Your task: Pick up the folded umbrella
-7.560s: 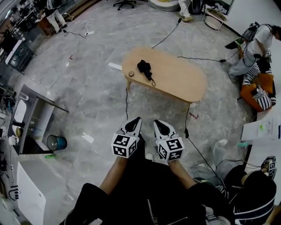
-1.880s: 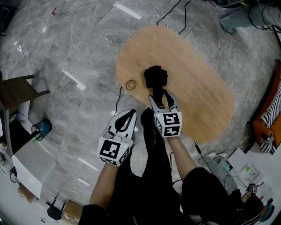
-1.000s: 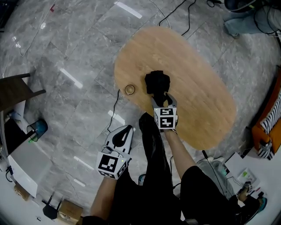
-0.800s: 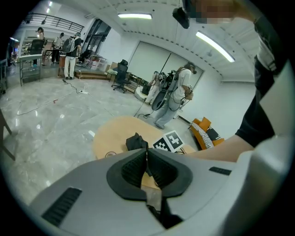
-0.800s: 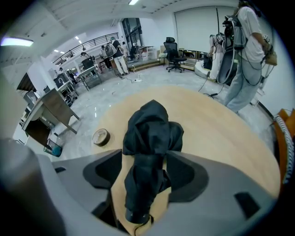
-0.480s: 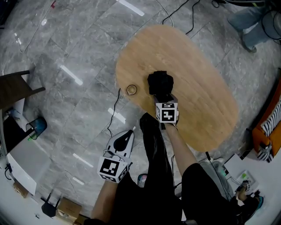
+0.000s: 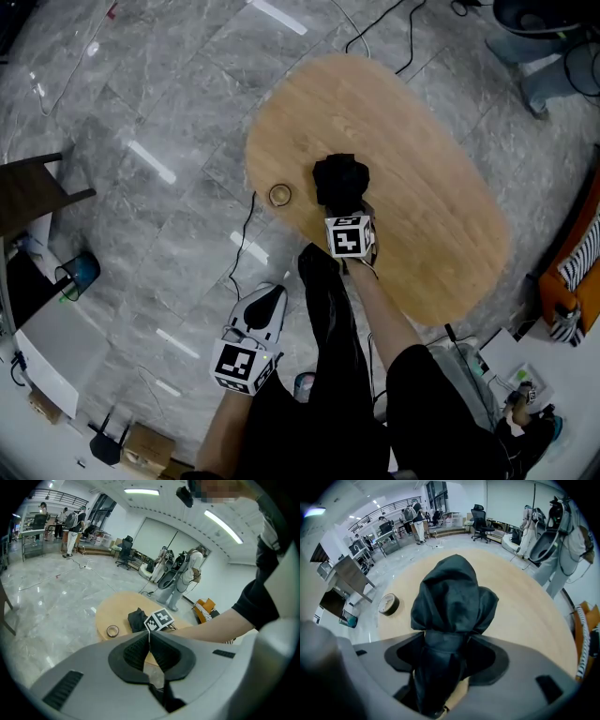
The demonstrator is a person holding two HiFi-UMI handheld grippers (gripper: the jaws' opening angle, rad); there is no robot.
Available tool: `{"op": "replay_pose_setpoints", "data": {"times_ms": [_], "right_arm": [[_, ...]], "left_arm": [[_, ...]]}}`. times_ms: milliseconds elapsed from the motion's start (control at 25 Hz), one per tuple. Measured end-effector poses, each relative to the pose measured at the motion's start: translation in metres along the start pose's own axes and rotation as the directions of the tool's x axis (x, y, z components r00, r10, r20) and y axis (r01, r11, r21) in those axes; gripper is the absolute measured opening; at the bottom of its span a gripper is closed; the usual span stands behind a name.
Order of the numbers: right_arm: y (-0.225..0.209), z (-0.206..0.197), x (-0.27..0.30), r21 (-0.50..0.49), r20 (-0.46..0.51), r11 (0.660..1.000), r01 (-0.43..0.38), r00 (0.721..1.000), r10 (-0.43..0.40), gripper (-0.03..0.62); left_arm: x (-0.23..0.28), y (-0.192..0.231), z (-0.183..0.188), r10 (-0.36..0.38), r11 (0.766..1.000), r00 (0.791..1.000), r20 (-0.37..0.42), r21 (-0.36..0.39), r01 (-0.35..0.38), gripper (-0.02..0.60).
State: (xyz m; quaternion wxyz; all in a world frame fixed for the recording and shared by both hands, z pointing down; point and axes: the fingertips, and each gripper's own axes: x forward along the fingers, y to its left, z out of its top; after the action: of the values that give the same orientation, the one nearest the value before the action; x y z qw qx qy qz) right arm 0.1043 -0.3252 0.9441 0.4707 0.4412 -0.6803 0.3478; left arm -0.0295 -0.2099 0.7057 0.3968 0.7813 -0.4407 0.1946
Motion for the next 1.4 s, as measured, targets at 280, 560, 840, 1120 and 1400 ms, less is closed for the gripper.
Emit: {"op": "replay_pose_setpoints", "data": {"times_ms": [280,560,840,1120,1400], "right_arm": [[0.001,-0.001,0.006,0.001,-0.005,1.0,0.016,1.0,-0.016,0.288],[0.001,0.0,0.007,-0.009,-0.009,1.0,0.011,1.0,-0.011,0.264],[0.0,-0.003,0.003,-0.005,-0.008,1.0,-0.007,1.0,0.007,0.233],[-0.002,0.003,-0.014,0.013,0.013,0.999,-0.034,0.999,0.034,0.229],[-0.014,0.019,-0.046,0.021,0.059,0.999,-0.043,0.997,0.042,0.227]], "left_arm": [[0.0,0.002,0.0,0.006,1.0,1.0,-0.004,-0.004,-0.006,0.02],[0.001,0.002,0.002,0.015,1.0,1.0,-0.008,-0.007,-0.015,0.02],[-0.002,0.0,0.007,0.019,1.0,1.0,-0.011,0.006,-0.019,0.02],[-0.008,-0.002,0.023,0.024,1.0,1.0,-0.006,0.009,-0.024,0.021],[-0.007,-0.017,0.053,0.008,0.999,1.0,0.017,0.036,-0.009,0.02]]}}
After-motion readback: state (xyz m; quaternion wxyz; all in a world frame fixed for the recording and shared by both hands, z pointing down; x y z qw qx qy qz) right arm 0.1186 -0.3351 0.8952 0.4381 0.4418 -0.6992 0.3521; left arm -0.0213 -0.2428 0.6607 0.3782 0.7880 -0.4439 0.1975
